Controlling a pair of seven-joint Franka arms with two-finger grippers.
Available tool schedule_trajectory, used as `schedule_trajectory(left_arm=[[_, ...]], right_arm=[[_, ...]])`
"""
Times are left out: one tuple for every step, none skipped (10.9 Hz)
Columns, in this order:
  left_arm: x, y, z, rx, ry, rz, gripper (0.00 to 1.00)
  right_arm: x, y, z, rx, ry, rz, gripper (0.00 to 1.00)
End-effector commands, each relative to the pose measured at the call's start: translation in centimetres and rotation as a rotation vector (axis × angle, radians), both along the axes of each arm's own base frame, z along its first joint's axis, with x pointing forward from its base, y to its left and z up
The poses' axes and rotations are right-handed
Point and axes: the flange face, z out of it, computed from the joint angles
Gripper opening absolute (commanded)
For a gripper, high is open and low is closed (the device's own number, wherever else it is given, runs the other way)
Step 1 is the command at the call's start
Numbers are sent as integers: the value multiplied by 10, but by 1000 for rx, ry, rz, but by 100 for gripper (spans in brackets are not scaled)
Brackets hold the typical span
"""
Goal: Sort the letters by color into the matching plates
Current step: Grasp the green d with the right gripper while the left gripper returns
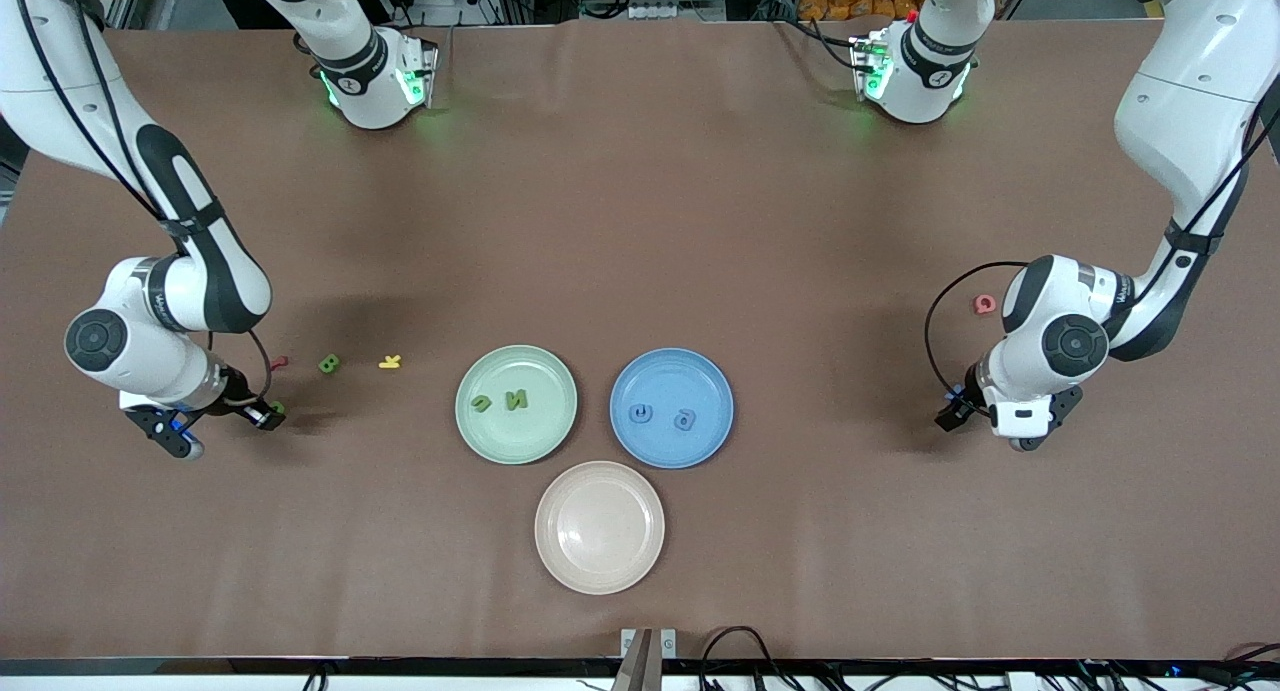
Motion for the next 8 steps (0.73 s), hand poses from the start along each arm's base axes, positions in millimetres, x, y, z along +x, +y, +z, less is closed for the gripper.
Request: schedule_trajectory(left_arm=[[3,-11,11,-52,-6,-1,100],[3,-10,14,-67,-10,-1,100],[3,-11,16,-77,-12,-12,100],[3,-10,15,-80,-11,-29,100],[3,-10,14,-82,-10,-36,100],[2,-10,13,-88,-19,-38,100],[3,-12,13,-94,-29,-40,100],[2,-12,11,-98,-36,-42,100]], right_arm=[[-5,-3,-4,20,-7,1,54],[-6,-1,-5,22,-13,4,53],[-8,-1,-8,24,-20,3,53],[-9,-1,-11,25,-21,3,52],[-9,-1,-12,25,-22,3,49],[-9,-1,-12,24,-21,5,43],[-9,-1,-13,24,-21,19,32],[-10,-1,-13,24,-20,31,13]])
